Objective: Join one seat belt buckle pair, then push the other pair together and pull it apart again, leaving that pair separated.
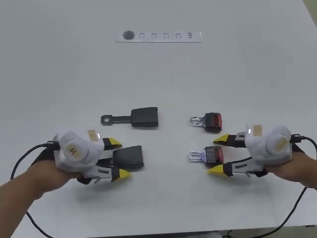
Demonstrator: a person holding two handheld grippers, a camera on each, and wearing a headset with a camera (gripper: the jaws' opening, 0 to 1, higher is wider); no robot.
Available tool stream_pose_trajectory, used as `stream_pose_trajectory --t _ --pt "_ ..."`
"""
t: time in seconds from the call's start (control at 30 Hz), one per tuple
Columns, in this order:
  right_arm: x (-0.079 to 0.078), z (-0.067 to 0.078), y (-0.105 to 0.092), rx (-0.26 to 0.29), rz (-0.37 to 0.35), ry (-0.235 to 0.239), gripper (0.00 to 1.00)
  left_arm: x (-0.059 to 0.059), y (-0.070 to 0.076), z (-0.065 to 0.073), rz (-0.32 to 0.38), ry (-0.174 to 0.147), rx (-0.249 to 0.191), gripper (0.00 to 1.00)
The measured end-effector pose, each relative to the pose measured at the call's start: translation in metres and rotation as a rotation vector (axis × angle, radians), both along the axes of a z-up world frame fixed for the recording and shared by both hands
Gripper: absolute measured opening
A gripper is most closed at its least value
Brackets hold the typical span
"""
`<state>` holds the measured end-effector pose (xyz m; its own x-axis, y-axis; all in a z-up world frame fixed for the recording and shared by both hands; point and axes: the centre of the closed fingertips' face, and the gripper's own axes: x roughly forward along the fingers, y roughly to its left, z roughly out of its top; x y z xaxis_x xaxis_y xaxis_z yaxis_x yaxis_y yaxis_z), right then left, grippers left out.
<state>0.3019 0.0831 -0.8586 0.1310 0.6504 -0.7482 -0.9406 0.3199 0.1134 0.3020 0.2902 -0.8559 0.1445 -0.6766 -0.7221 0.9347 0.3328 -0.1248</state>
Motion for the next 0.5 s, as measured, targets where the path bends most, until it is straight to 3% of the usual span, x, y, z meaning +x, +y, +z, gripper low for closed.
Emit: stream_pose_trajectory --t 0.07,0.13,0.23,0.37,0.5 --pt "0.0002 -0.0002 0.0003 -0.005 0.016 0.0 0.49 0.0017 0.0032 -0.0015 -0.054 -0.047 0.037 0.36" --pt "0.0013 -0.0007 0.0004 -0.01 0.03 -0.006 0.46 0.0012 0.0039 -0.0019 -0.113 -0.068 0.042 0.35" --pt "0.0018 -0.0019 -0.0006 -0.016 0.039 -0.007 0.41 0.0008 0.0051 -0.0042 -0.146 -0.059 0.053 0.34" --pt "0.0027 -0.0025 -0.0003 -0.024 0.069 -0.026 0.38 -0.0005 0.0055 -0.0059 -0.249 -0.083 0.091 0.34" --pt "0.0046 -0.0012 0.0008 -0.019 0.077 -0.02 0.38 0.0006 0.0036 -0.0064 -0.275 -0.078 0.111 0.34"
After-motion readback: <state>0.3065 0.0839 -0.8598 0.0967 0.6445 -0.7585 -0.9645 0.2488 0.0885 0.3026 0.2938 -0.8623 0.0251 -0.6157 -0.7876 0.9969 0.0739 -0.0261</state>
